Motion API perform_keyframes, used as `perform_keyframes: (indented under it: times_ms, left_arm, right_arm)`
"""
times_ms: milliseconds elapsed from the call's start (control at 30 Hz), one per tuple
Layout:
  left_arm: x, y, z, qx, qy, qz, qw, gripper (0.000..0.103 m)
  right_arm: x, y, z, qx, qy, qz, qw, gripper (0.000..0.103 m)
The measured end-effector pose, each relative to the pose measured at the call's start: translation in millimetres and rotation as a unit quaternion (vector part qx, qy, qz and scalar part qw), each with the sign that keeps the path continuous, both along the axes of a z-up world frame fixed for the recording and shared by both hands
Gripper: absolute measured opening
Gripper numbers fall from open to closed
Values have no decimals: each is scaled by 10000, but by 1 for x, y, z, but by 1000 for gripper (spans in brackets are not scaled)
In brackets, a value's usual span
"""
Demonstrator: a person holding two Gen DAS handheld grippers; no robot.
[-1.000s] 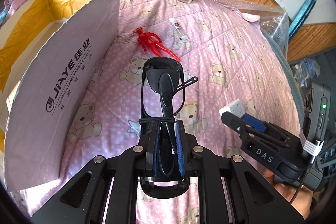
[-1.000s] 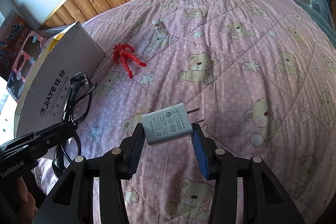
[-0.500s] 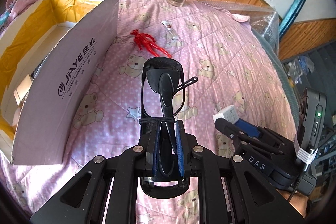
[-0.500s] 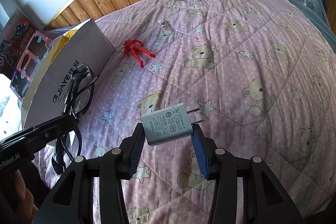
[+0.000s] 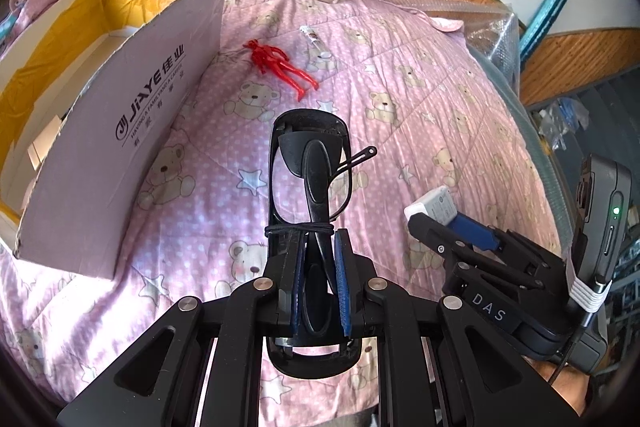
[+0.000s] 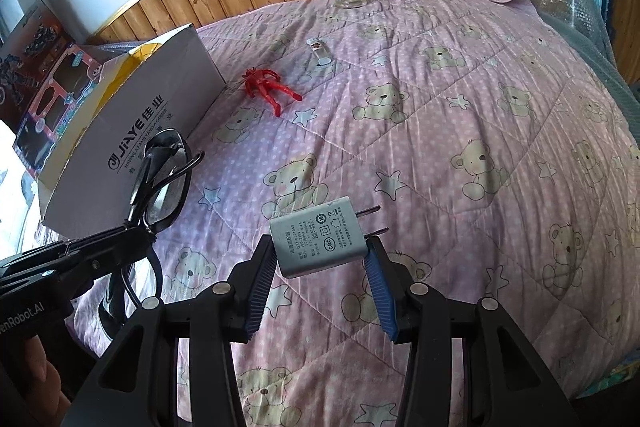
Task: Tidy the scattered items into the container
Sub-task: 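Lift the glasses in the left tool and charger in the right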
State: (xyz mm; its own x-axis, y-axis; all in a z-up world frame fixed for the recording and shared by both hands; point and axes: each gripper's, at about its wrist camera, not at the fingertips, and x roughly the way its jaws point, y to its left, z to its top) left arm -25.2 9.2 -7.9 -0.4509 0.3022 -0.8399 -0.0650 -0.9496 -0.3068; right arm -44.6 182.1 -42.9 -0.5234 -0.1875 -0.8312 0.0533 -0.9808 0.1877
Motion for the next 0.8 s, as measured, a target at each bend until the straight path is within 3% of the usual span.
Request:
perform_keyframes:
  times_ms: [800]
  left_arm:
    - [40, -25, 10, 0, 222, 32, 9997, 15]
  right_arm:
    - [36, -45, 12, 2, 96, 284, 9996, 47]
